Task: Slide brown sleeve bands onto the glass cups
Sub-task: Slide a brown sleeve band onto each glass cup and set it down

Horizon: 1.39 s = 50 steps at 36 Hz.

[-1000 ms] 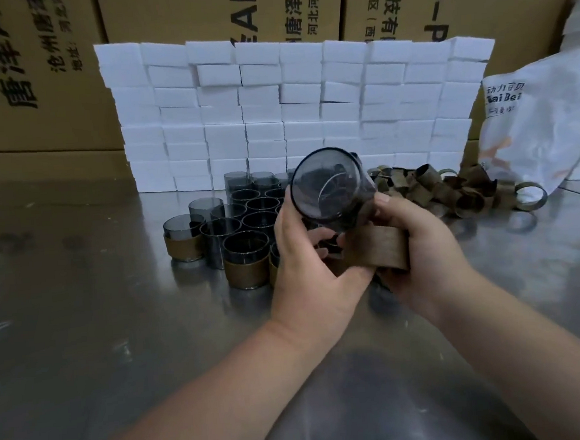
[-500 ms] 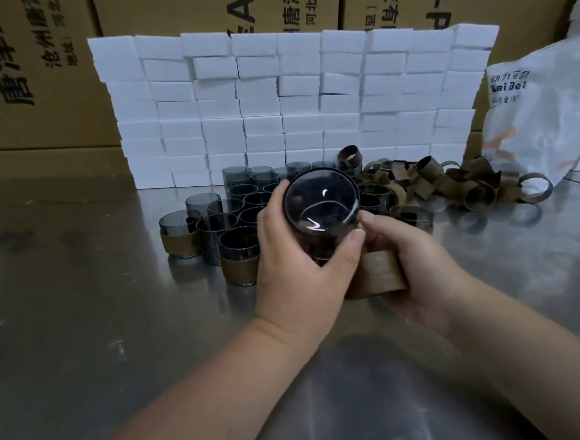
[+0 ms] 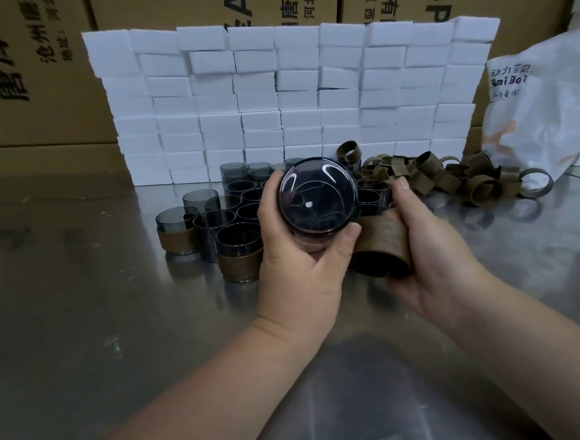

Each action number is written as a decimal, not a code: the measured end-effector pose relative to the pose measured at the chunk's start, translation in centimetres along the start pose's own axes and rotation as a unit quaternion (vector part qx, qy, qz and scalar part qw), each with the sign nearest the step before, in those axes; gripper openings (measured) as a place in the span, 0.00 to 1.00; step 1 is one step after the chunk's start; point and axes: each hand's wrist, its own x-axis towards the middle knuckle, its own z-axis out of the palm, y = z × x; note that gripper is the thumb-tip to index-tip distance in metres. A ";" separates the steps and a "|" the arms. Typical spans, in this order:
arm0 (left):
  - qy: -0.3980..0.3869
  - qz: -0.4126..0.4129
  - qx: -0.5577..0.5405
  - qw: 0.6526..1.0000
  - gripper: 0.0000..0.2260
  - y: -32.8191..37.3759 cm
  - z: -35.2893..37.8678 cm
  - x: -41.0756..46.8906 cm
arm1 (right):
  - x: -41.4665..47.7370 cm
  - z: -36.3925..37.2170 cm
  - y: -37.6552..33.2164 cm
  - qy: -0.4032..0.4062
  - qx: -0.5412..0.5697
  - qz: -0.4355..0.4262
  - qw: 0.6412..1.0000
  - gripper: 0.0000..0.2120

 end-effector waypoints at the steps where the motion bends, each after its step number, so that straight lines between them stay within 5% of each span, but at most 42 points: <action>1: 0.003 0.003 -0.019 1.000 0.29 -0.1 0.1 0.0 | -0.1 0.1 0.1 -0.001 0.015 0.008 1.000 0.24; 10: -0.008 0.020 -0.084 0.996 0.32 0.1 0.1 -0.1 | -1.1 0.4 0.6 -0.015 -0.054 0.008 0.998 0.32; 15: -0.019 0.018 -0.069 0.997 0.35 0.9 0.3 -0.1 | -1.2 0.5 1.1 0.020 -0.153 -0.056 0.987 0.28; 19: 0.043 0.017 -0.028 0.999 0.34 0.8 0.0 0.2 | -1.1 0.6 1.6 0.040 -0.226 -0.093 0.969 0.31; 23: 0.131 0.001 -0.001 0.991 0.27 0.9 -0.5 1.2 | -1.4 0.8 2.0 -0.049 -0.205 -0.143 0.967 0.17; 25: 0.156 -0.008 0.002 0.988 0.24 0.9 -0.8 1.5 | -1.9 0.8 2.2 -0.117 -0.227 -0.173 0.951 0.10; 28: 0.172 -0.019 -0.003 0.985 0.25 1.0 -0.8 1.6 | -2.3 0.7 2.3 -0.163 -0.319 -0.215 0.908 0.19; 35: 0.142 -0.056 -0.020 0.988 0.34 1.5 -0.7 1.7 | -2.1 0.4 1.6 -0.005 -0.445 -0.338 0.829 0.17; 40: 0.096 -0.056 0.062 0.992 0.31 0.2 -1.0 1.6 | -2.2 0.1 0.7 0.005 -0.311 -0.344 0.886 0.17; 50: -0.016 0.046 0.238 0.970 0.38 0.2 -0.9 0.5 | -2.4 0.1 1.3 -0.083 -0.291 -0.310 0.901 0.16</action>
